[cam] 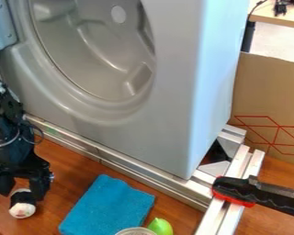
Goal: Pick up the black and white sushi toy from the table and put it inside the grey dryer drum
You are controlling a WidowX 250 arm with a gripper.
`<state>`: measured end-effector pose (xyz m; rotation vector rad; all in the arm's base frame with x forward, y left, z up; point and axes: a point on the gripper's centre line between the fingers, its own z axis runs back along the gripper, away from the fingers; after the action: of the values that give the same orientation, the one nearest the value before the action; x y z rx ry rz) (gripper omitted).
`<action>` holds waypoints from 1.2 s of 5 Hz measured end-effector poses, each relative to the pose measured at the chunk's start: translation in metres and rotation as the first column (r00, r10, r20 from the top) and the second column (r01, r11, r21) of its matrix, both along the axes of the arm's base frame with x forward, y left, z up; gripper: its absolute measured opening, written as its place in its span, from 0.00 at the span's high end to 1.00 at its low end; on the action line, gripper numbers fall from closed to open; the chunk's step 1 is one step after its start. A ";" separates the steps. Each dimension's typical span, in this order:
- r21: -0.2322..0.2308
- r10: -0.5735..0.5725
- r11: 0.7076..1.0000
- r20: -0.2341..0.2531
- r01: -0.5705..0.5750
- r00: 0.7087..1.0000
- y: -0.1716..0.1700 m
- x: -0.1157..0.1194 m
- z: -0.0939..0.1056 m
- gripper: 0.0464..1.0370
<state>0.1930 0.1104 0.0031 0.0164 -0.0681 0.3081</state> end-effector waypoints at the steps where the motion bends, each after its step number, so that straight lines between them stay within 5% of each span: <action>1: 0.024 0.073 0.997 0.034 -0.074 0.997 0.002 0.005 -0.004 0.04; 3: 0.136 0.245 0.965 -0.150 -0.225 0.958 0.013 -0.013 -0.015 0.04; 4: 0.124 0.246 0.966 -0.177 -0.227 0.953 0.011 -0.016 -0.015 0.09; 5: 0.079 0.192 0.980 -0.129 -0.183 0.973 0.006 -0.007 -0.016 0.36; 6: -0.006 0.135 0.991 -0.035 -0.136 0.990 0.003 -0.001 -0.019 0.52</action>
<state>0.1915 0.1137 -0.0163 0.0176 -0.0318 0.4438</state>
